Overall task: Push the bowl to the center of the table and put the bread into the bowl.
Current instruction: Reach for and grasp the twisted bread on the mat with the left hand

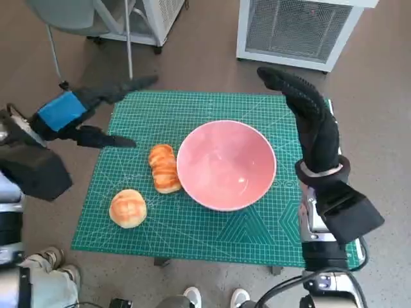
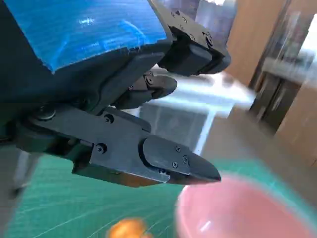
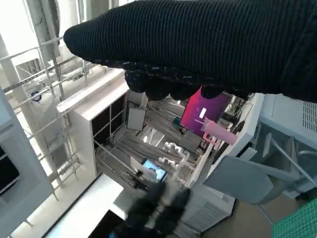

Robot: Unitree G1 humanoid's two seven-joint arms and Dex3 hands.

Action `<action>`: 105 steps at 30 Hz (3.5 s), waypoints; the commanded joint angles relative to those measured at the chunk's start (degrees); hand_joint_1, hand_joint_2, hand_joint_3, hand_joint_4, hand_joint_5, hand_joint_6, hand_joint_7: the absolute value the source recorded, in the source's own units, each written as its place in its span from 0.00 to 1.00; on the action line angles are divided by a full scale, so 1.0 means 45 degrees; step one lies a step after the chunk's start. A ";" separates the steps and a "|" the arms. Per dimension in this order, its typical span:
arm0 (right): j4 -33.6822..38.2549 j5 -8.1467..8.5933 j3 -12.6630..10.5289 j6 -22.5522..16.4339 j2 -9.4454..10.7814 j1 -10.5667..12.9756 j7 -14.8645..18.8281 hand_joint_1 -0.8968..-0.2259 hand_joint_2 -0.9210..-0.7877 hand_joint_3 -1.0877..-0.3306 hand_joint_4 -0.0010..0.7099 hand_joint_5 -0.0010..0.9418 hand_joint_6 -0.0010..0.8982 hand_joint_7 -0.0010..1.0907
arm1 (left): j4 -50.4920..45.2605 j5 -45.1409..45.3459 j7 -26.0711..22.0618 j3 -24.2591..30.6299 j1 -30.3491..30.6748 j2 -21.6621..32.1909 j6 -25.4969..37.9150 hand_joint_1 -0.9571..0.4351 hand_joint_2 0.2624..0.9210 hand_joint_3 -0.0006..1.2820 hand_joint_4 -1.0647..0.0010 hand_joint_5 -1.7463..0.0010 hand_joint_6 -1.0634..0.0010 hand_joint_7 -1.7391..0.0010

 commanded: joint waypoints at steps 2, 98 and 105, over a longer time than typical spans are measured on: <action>0.0045 0.0043 0.0031 0.0158 0.0065 0.0248 -0.0125 0.35 0.00 0.35 0.38 0.01 0.00 0.62 | 0.0396 0.0305 -0.0717 -0.0635 -0.0441 0.0189 0.0400 0.63 0.77 0.00 0.75 0.99 0.62 0.98; -0.0854 0.0538 -0.0117 0.0735 -0.0319 0.0743 -0.0011 0.34 0.00 0.32 0.37 0.00 0.00 0.60 | 0.9182 0.9183 0.7511 -0.8800 -0.2904 -0.2626 -0.1698 0.64 1.00 0.13 0.44 0.46 0.46 0.40; -0.0869 0.0550 -0.0112 0.0780 -0.0298 0.0721 -0.0025 0.34 0.00 0.32 0.37 0.00 0.00 0.60 | 0.9159 0.9143 0.7979 -0.8887 -0.3114 -0.2275 -0.2014 0.68 1.00 0.09 0.44 0.23 0.38 0.41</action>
